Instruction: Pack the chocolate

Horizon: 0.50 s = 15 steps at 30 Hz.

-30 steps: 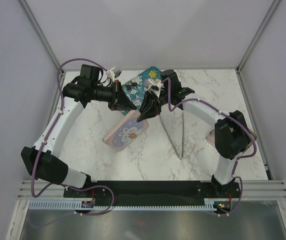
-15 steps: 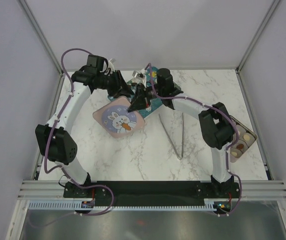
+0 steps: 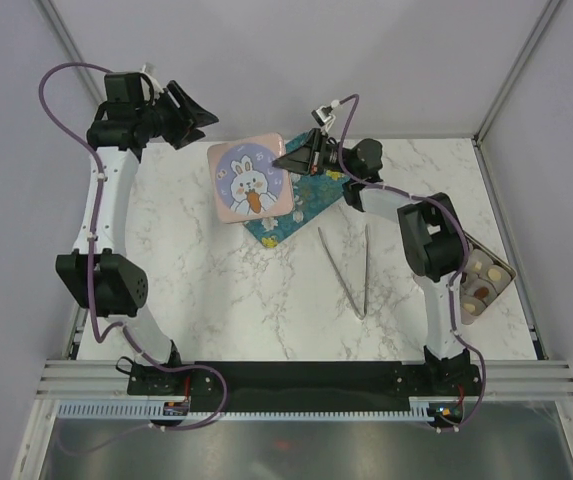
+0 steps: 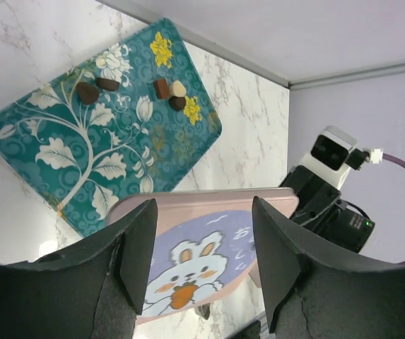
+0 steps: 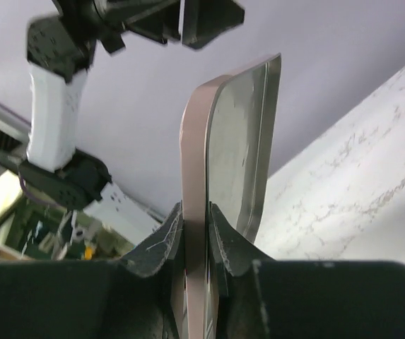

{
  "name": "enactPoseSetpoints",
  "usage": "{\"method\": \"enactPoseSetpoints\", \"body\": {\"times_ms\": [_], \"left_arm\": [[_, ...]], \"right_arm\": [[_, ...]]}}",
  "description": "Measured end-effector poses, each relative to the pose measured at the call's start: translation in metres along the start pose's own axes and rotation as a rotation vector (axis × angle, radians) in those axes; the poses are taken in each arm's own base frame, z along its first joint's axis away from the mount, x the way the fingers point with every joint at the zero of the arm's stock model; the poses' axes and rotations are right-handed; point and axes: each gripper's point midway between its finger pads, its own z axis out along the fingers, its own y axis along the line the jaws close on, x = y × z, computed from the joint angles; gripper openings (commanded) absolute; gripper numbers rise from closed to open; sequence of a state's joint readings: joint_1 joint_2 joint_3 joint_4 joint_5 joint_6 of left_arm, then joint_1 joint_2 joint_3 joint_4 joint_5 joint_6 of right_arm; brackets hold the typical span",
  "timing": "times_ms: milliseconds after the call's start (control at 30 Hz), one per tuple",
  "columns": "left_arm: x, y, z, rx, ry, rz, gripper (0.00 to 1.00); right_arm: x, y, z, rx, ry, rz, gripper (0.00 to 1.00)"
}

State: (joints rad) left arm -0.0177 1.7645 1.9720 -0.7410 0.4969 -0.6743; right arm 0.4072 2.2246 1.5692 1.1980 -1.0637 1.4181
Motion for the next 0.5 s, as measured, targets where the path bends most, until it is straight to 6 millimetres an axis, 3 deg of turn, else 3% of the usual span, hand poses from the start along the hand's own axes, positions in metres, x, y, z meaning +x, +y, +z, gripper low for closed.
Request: {"method": "enactPoseSetpoints", "body": {"times_ms": [67, 167, 333, 433, 500], "left_arm": [[-0.009, 0.006, -0.002, -0.008, -0.027, -0.002, 0.64], [0.0, 0.007, 0.006, 0.019, -0.006, 0.003, 0.65], [0.052, 0.014, 0.035, 0.074, 0.129, -0.002, 0.66], [0.082, 0.01, 0.048, 0.151, 0.206, 0.005, 0.68], [0.093, 0.001, 0.051, 0.212, 0.232, 0.016, 0.69]], "right_arm": [[-0.016, 0.003, -0.009, 0.034, -0.083, 0.026, 0.0], [-0.035, 0.008, -0.025, 0.123, -0.17, 0.044, 0.0], [-0.08, 0.044, -0.061, 0.238, -0.304, -0.028, 0.0], [-0.093, 0.071, -0.086, 0.248, -0.363, -0.068, 0.0], [-0.097, 0.079, -0.103, 0.256, -0.395, -0.073, 0.0]]}}
